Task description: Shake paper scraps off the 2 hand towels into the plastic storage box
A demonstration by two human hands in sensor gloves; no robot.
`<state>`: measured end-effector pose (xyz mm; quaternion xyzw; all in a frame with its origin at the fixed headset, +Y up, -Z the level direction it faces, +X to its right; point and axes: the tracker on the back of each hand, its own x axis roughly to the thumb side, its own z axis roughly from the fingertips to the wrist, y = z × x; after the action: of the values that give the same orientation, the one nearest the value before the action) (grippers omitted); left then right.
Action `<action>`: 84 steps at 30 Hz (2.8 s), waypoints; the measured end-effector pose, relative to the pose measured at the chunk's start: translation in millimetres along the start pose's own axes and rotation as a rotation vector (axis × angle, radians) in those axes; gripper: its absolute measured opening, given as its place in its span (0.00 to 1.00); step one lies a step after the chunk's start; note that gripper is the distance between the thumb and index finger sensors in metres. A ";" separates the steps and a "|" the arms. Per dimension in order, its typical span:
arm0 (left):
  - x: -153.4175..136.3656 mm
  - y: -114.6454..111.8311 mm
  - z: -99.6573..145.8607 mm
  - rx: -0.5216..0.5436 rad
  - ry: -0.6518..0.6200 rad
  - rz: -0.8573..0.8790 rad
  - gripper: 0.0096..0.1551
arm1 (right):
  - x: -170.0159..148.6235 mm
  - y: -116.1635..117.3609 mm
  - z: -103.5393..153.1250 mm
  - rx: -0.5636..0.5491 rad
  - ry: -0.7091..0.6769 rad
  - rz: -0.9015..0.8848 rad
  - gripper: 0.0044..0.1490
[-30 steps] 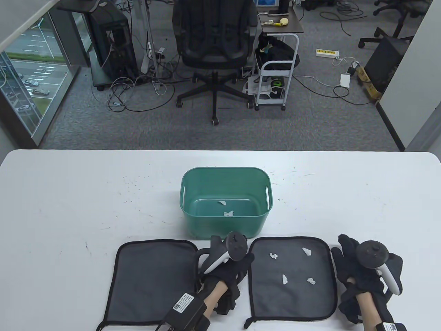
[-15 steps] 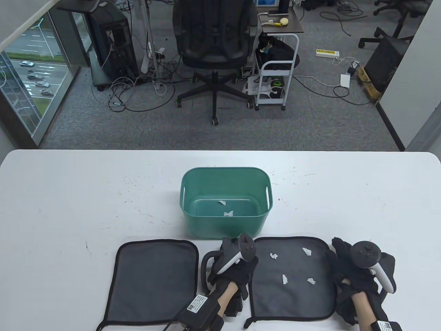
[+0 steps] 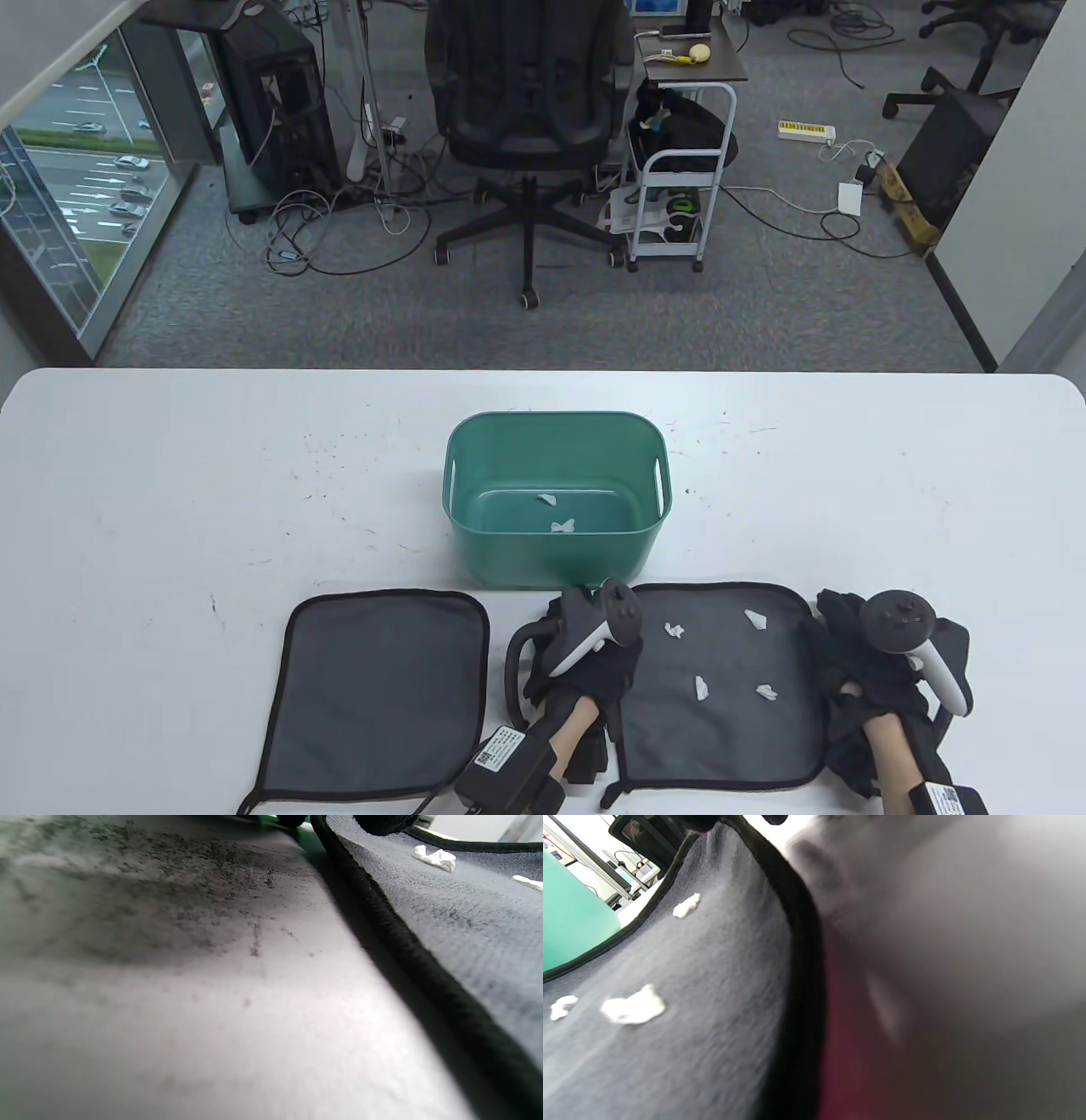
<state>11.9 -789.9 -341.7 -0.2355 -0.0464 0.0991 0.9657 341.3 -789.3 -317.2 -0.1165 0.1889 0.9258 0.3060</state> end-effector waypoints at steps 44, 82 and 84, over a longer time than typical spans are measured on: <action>-6.5 23.3 29.0 0.155 -0.096 0.213 0.22 | 36.0 -17.2 47.1 -0.166 -0.136 -0.055 0.24; -54.8 156.7 105.2 0.226 -0.171 0.188 0.22 | 193.5 -34.9 78.4 0.128 -0.347 -0.272 0.25; -56.8 166.5 107.7 0.238 -0.169 0.187 0.22 | 202.0 -38.2 79.4 0.128 -0.359 -0.276 0.25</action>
<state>-86.5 -609.3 -326.0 -0.1135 -0.0932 0.2126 0.9660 197.9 -622.0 -323.2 0.0450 0.1721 0.8673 0.4650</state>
